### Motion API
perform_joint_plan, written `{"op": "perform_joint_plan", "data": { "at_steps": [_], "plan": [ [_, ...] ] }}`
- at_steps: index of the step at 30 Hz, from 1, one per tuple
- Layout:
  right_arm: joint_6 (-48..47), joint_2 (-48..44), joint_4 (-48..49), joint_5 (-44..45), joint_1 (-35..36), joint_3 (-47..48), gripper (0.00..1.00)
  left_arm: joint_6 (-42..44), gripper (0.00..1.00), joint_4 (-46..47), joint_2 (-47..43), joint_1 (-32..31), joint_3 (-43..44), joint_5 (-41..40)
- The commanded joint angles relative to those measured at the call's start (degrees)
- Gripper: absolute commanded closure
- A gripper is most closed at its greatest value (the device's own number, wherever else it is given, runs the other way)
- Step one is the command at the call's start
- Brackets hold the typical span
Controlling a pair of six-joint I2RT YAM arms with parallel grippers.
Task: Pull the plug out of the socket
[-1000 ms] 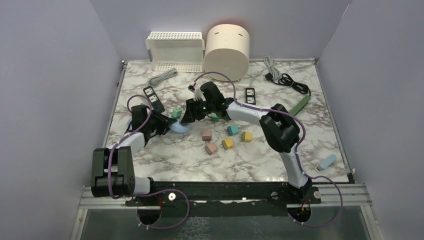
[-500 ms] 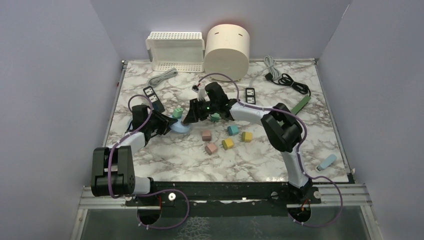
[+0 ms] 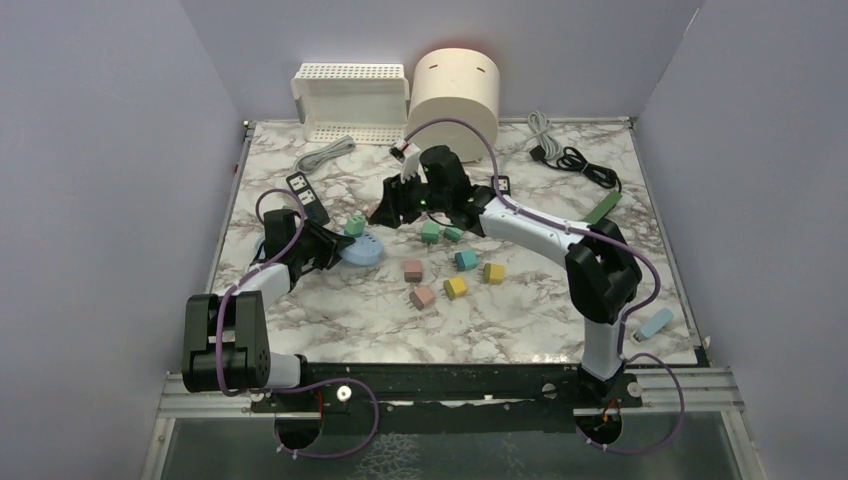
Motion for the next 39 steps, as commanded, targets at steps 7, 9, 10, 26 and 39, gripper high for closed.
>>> {"op": "perform_joint_plan", "data": {
  "at_steps": [7, 9, 10, 26, 39],
  "plan": [
    [-0.48, -2.39, -17.50, -2.87, 2.09, -4.16, 0.99, 4.62, 1.00, -4.93, 1.02, 0.55, 1.76, -7.50],
    [-0.77, -2.47, -20.45, -2.31, 2.65, -4.95, 0.99, 4.71, 1.00, -4.77, 1.17, 0.56, 1.76, -7.50],
    [-0.93, -2.18, -21.81, -2.37, 2.84, -5.08, 0.99, 4.78, 1.00, -4.77, 1.30, 0.54, 1.89, -7.55],
    [-2.43, 8.85, -36.54, 3.50, 8.41, 4.54, 0.73, 5.83, 1.00, -5.29, 0.81, 0.55, 1.54, -7.14],
    [-1.69, 9.57, -37.49, 8.71, 8.96, 6.70, 0.42, 6.32, 1.00, -5.78, 0.22, 0.66, 1.78, -6.95]
  ]
}}
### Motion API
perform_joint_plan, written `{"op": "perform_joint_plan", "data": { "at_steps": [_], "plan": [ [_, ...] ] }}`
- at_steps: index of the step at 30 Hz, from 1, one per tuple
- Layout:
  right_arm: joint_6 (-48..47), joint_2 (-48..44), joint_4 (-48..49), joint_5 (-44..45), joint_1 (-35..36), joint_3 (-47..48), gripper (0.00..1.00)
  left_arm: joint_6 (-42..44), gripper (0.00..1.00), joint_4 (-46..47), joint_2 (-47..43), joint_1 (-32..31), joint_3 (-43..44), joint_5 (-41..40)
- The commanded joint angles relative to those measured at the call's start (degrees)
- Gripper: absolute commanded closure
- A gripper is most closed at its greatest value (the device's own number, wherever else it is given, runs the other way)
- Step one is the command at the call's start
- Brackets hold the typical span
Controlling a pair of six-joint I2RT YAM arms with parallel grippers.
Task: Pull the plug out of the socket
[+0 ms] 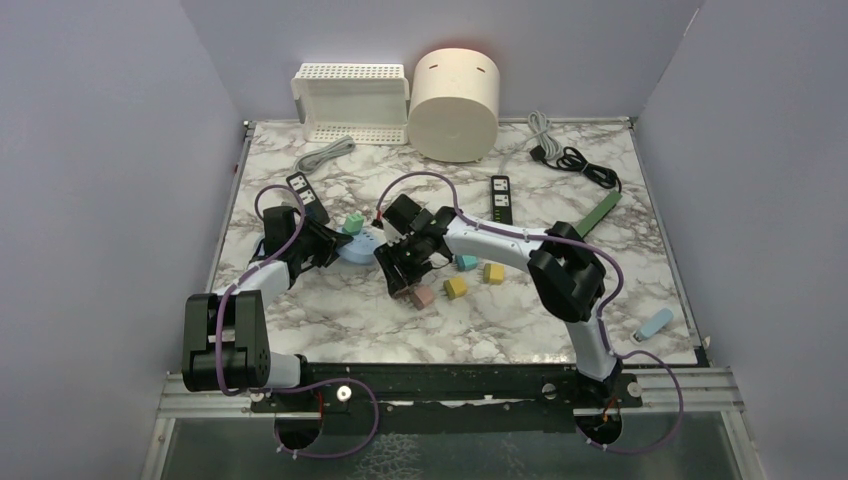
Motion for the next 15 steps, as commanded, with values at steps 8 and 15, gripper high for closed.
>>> {"op": "perform_joint_plan", "data": {
  "at_steps": [8, 15],
  "plan": [
    [0.23, -0.79, 0.23, 3.07, 0.51, 2.67, 0.34, 4.02, 1.00, -4.70, -0.17, 0.63, 0.48, -5.26],
    [0.22, -8.68, 9.53, 5.62, 0.52, -0.23, 0.35, 5.29, 1.00, -3.72, 0.11, 0.60, 0.70, -3.68]
  ]
}}
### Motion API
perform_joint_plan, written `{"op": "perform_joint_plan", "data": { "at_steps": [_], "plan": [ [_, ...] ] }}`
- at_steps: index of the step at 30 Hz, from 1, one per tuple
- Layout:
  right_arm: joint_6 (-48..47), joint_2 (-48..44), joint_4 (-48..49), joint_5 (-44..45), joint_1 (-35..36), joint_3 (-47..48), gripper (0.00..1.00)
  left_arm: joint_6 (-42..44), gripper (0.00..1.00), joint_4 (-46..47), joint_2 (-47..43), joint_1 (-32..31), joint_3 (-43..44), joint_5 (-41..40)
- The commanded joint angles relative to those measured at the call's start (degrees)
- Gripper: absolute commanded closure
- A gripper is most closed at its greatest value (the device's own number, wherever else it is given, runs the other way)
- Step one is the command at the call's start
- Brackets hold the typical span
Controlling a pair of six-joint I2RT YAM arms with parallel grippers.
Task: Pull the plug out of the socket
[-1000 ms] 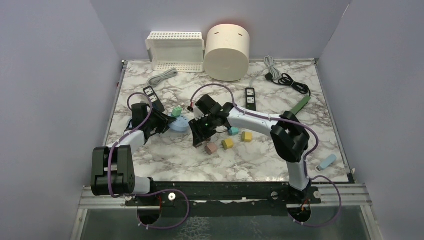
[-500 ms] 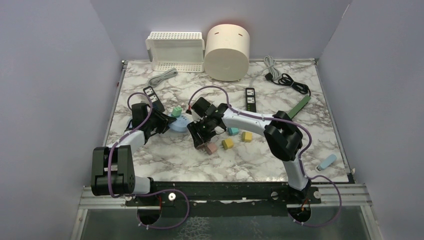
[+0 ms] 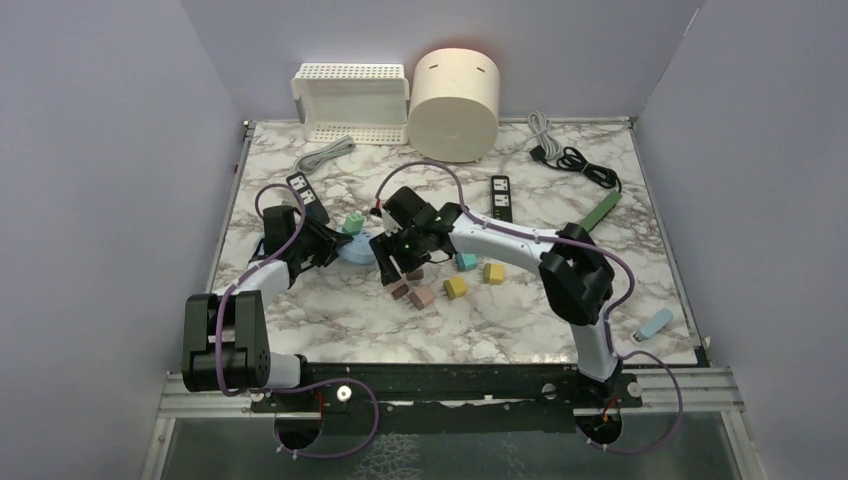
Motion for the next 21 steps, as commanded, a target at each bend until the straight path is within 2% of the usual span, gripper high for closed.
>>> {"op": "perform_joint_plan", "data": {
  "at_steps": [1, 6, 11, 21],
  "plan": [
    [0.12, -8.17, 9.21, 3.35, 0.42, -1.29, 0.35, 4.60, 1.00, -3.18, 0.59, 0.66, 0.69, -2.93],
    [1.11, -10.54, 14.50, 3.85, -0.21, -1.71, 0.35, 5.91, 1.00, -2.45, 1.76, 0.65, 1.22, 0.11],
    [4.51, -9.97, 20.62, 0.02, -2.56, -2.54, 0.33, 6.14, 1.00, 0.21, -0.20, 0.60, 0.09, 1.73],
    [6.13, -0.35, 17.95, -4.02, -3.81, 10.21, 0.21, 6.43, 1.00, 5.38, -6.88, 0.60, -1.89, 4.67]
  ]
}}
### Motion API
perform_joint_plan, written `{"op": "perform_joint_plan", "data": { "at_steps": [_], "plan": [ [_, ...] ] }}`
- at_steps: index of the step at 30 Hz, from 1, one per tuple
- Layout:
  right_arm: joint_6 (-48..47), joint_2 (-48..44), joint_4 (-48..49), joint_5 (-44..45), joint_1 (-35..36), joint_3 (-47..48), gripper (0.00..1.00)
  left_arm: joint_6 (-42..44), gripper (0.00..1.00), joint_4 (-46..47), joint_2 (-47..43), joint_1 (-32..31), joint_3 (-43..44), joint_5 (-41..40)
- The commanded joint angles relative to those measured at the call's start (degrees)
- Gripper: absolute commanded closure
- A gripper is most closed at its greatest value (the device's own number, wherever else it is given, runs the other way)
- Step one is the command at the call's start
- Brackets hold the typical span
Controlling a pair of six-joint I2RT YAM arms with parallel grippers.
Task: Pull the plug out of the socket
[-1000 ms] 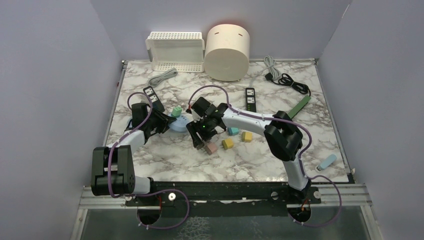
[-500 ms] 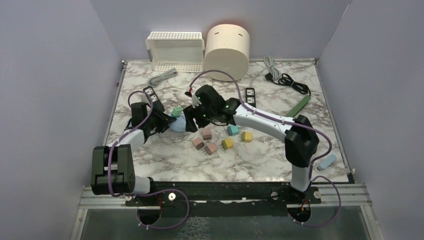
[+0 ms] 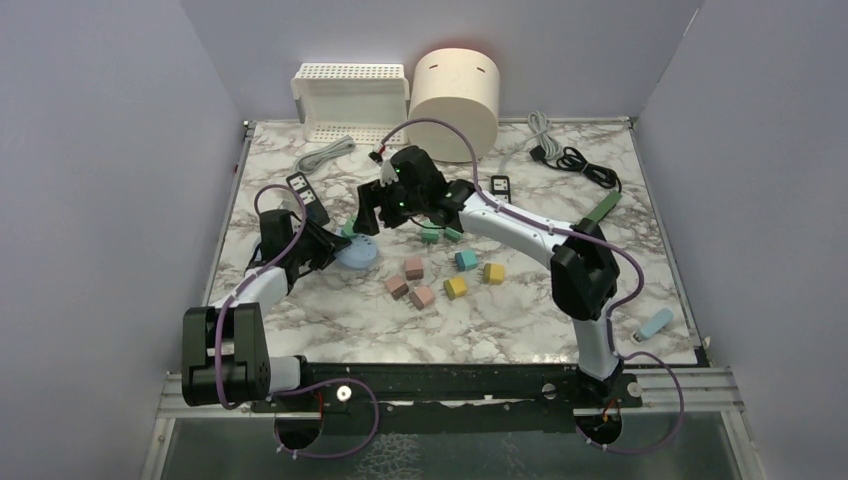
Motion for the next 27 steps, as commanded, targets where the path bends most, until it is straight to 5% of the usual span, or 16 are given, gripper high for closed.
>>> {"op": "perform_joint_plan", "data": {
  "at_steps": [1, 27],
  "plan": [
    [1.27, 3.80, -0.03, -2.90, 0.28, 5.80, 0.21, 1.39, 1.00, 5.91, -4.38, 0.23, -0.70, 2.98],
    [4.61, 11.48, 1.76, -2.92, 0.30, 9.41, 0.24, 0.48, 1.00, 11.90, -8.84, 0.29, -4.20, 6.41]
  ]
}}
